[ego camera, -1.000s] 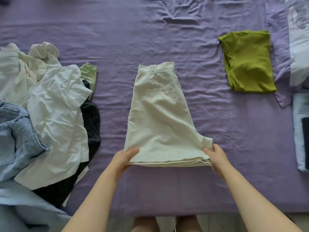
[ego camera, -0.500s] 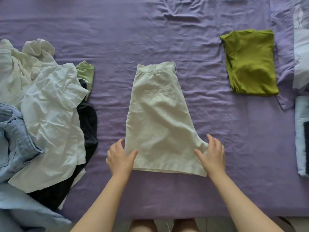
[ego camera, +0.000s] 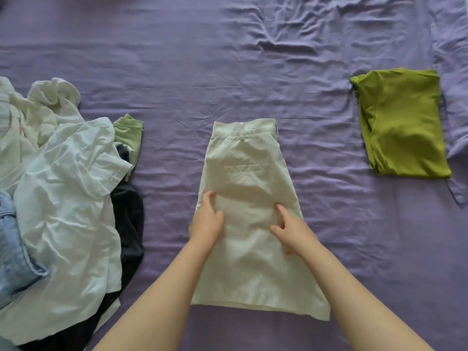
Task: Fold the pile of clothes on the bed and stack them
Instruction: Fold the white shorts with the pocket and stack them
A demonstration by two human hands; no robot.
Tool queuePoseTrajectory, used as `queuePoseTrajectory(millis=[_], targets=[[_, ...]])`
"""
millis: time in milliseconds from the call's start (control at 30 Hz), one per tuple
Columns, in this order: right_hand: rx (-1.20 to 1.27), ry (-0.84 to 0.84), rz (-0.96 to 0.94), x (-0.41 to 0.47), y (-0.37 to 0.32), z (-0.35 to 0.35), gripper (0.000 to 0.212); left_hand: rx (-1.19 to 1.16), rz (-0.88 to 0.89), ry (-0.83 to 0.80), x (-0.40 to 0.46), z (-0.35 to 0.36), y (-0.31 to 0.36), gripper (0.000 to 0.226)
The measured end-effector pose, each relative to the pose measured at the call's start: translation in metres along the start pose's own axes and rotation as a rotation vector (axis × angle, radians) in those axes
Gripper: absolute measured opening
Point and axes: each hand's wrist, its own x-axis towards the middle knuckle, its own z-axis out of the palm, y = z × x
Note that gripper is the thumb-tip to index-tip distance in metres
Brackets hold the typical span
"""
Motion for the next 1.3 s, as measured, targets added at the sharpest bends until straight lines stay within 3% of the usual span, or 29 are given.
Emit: queuePoseTrajectory(millis=[67,133,233,300,400,500,600,667,767,833,900,967,1000,1167,1300], targets=[[-0.219,0.312,-0.151,0.004,-0.007,0.002,0.051,0.227,0.148,0.146,0.003,-0.005,0.002,0.055],[-0.256,0.520,-0.339,0.012,-0.023,0.002,0.048,0.400,0.337,0.242,0.009,0.000,0.011,0.058],[-0.484,0.403,-0.457,0.037,-0.036,-0.005,0.056,0.639,0.528,0.183,0.030,0.010,0.020,0.063],[-0.636,0.272,-0.375,0.058,-0.030,-0.010,0.062,0.739,0.546,0.104,0.049,0.013,0.017,0.062],[-0.660,0.164,-0.320,0.074,-0.026,-0.015,0.066,0.794,0.522,-0.001,0.066,0.011,0.009,0.066],[-0.466,0.277,-0.378,0.071,-0.039,-0.026,0.058,0.680,0.567,0.003,0.068,-0.001,0.016,0.062],[0.023,0.479,-0.462,0.074,-0.062,-0.047,0.050,0.255,0.553,0.236,0.070,-0.016,0.040,0.044],[0.254,0.440,-0.392,0.083,-0.079,-0.061,0.066,0.010,0.412,0.253,0.080,-0.026,0.060,0.055],[0.466,0.340,-0.237,0.097,-0.099,-0.078,0.079,-0.289,0.170,0.133,0.095,-0.042,0.089,0.072],[0.595,0.287,-0.179,0.100,-0.104,-0.085,0.079,-0.418,0.057,0.078,0.100,-0.050,0.100,0.074],[0.695,0.246,-0.161,0.097,-0.103,-0.093,0.079,-0.537,0.053,0.004,0.097,-0.058,0.104,0.058],[0.674,0.272,-0.217,0.087,-0.103,-0.100,0.057,-0.552,0.150,0.005,0.087,-0.066,0.107,0.035],[0.645,0.301,-0.250,0.079,-0.104,-0.103,0.051,-0.516,0.198,0.023,0.080,-0.071,0.109,0.035],[0.582,0.442,-0.342,0.020,-0.100,-0.109,0.061,-0.061,0.382,0.225,0.029,-0.100,0.111,0.055],[0.727,0.386,-0.349,-0.045,-0.088,-0.091,0.045,-0.077,0.413,0.120,-0.031,-0.101,0.087,0.050]])
